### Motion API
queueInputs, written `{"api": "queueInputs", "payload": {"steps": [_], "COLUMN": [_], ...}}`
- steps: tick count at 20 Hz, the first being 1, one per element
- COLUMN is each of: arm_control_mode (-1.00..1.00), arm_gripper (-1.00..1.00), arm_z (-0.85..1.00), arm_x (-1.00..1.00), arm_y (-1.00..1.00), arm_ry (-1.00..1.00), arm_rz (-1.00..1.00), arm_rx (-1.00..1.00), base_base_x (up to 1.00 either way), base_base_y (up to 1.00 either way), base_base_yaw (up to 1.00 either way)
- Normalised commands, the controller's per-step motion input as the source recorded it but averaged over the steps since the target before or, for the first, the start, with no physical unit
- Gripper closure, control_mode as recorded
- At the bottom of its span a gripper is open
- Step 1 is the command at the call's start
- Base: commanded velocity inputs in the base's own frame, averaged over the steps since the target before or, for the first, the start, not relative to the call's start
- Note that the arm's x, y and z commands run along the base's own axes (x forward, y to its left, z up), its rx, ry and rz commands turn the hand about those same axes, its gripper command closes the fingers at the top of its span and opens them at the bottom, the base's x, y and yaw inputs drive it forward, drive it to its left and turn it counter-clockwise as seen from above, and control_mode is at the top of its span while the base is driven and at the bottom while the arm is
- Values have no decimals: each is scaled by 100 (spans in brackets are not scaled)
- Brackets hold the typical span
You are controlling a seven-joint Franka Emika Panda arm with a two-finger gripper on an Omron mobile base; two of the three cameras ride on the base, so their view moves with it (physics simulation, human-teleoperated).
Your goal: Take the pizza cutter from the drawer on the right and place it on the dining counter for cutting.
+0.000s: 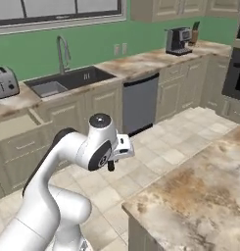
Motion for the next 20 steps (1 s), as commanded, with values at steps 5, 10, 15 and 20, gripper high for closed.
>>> {"api": "queueInputs", "payload": {"steps": [5,10,15,20], "arm_control_mode": [100,100,100,100], "arm_gripper": [100,100,100,100], "arm_z": [0,0,0,0], "arm_x": [0,0,0,0], "arm_y": [0,0,0,0], "arm_ry": [0,0,0,0], "arm_rz": [0,0,0,0], "arm_rx": [0,0,0,0], "base_base_x": [0,-29,-98,-76], "base_base_y": [11,0,-5,19], "base_base_yaw": [-94,-76,-49,-46]}}
